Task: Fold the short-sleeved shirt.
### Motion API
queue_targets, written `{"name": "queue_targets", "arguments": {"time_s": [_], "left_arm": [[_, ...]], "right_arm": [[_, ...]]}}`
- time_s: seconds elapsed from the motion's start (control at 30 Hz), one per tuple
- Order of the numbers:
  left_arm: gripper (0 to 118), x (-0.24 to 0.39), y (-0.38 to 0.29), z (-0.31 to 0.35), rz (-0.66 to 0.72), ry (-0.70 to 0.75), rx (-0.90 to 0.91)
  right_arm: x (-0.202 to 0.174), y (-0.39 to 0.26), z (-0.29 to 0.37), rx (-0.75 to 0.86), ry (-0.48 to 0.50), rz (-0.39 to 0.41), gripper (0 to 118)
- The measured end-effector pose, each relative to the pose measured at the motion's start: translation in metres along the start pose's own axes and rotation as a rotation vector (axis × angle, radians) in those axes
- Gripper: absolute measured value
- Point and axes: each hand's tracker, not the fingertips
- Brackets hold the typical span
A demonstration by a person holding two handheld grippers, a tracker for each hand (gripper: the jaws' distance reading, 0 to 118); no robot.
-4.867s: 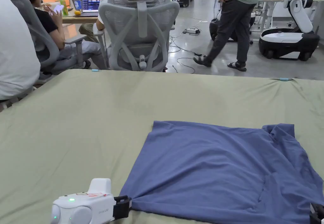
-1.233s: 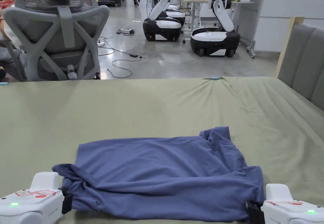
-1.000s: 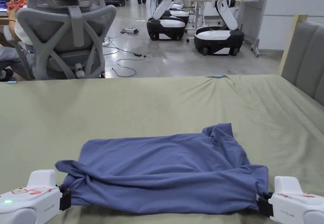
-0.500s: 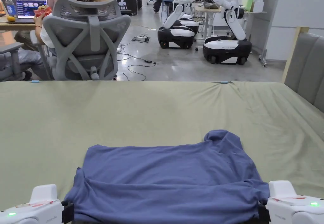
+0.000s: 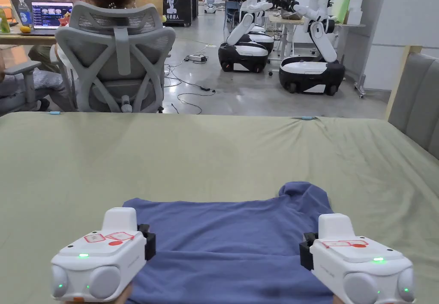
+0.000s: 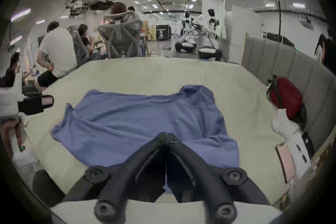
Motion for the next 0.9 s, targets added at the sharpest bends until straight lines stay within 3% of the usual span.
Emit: {"name": "queue_targets", "arguments": {"time_s": [0.1, 0.4, 0.6, 0.63, 0.67, 0.7, 0.73, 0.77, 0.83, 0.9], "left_arm": [[0, -0.001, -0.003, -0.011, -0.030, -0.017, -0.042], [0, -0.058, 0.018, -0.071, -0.023, 0.067, -0.127], [0, -0.095, 0.056, -0.165, -0.046, 0.109, -0.208], [7, -0.099, 0.061, -0.184, -0.044, 0.126, -0.221], [32, -0.106, 0.063, -0.206, -0.045, 0.145, -0.232], [74, -0.111, 0.066, -0.225, -0.038, 0.154, -0.246], [90, -0.114, 0.068, -0.244, -0.041, 0.172, -0.284], [92, -0.117, 0.068, -0.258, -0.040, 0.163, -0.303], [83, -0.109, 0.065, -0.276, -0.024, 0.173, -0.348], [76, -0.108, 0.056, -0.299, -0.056, 0.190, -0.413]], "right_arm": [[-0.001, -0.002, -0.004, -0.021, 0.071, -0.001, 0], [0.013, 0.000, -0.032, -0.043, 0.050, 0.028, 0], [0.029, 0.002, -0.069, -0.080, 0.044, 0.020, 0], [0.033, 0.003, -0.075, -0.085, 0.036, 0.015, 0], [0.037, 0.004, -0.081, -0.089, 0.028, 0.014, 0], [0.042, 0.005, -0.087, -0.092, 0.020, 0.012, 0], [0.047, 0.007, -0.092, -0.094, 0.014, 0.006, 0], [0.050, 0.008, -0.096, -0.096, 0.009, 0.003, 0], [0.061, 0.011, -0.106, -0.098, -0.005, -0.002, 0], [0.071, 0.015, -0.116, -0.092, -0.029, 0.002, 9]]}}
